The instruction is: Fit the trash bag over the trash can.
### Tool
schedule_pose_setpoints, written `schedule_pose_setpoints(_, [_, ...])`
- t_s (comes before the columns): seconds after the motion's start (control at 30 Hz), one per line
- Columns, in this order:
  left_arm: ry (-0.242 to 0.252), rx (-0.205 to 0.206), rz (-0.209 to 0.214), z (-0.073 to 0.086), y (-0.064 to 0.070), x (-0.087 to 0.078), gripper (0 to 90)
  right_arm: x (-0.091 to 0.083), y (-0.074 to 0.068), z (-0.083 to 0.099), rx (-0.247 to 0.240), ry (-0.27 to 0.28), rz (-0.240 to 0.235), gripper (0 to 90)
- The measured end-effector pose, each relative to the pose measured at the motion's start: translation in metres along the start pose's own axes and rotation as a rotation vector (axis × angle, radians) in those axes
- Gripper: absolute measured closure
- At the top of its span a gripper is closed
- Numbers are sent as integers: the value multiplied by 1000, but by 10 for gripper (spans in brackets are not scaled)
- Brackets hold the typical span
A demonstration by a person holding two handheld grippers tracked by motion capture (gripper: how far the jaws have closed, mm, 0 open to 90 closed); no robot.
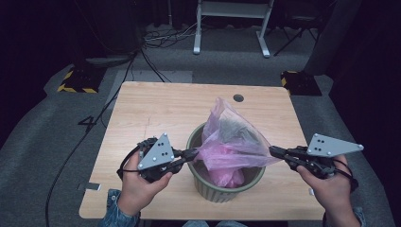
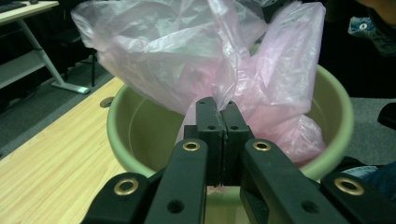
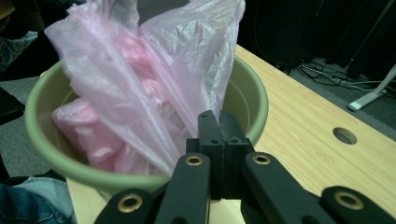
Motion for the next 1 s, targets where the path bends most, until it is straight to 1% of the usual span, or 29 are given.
schedule_pose_setpoints(0.03, [3,-4,4,1,1,-1,893,-1,0,1,2,-2,1,900])
schedule_pose_setpoints(0.2, [-5,5,5,4,5,-7,891,-5,2,9,12,-13,9,900])
schedule_pose_setpoints(0.27, [-5,6,-5,5,6,-12,891,-9,4,12,18,-14,19,900])
schedule_pose_setpoints(0.37, [-2,-6,-24,8,3,-20,892,-17,6,17,30,-15,34,900])
schedule_pose_setpoints(0.5, [-8,-41,-47,14,-4,-26,896,-23,10,24,45,-21,47,900])
schedule_pose_setpoints(0.63, [-36,-79,-52,24,-11,-28,897,-23,13,32,60,-37,48,900])
schedule_pose_setpoints(0.7, [-51,-101,-48,32,-12,-28,896,-22,12,37,69,-44,38,900])
schedule_pose_setpoints(0.77, [-60,-114,-45,38,-13,-28,896,-21,11,42,76,-51,30,900])
schedule_pose_setpoints(0.83, [-75,-136,-29,44,-13,-27,896,-18,8,49,91,-60,11,900])
schedule_pose_setpoints(0.9, [-91,-148,-21,49,-14,-26,896,-16,5,55,98,-70,2,900])
schedule_pose_setpoints(0.97, [-101,-168,-9,57,-14,-24,896,-13,3,61,107,-78,-10,900])
schedule_pose_setpoints(1.0, [-98,-174,-4,59,-14,-24,896,-12,3,64,113,-84,-18,900])
Point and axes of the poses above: each handheld gripper's, and its own axes: x roughly forward along the jaws, z roughly out of its underside, y roughly to its right, the point moved 4 cm from there along x, roughly forward along the jaws, and after that the axes turned 4 degrees about z, right-handed, at the moved point
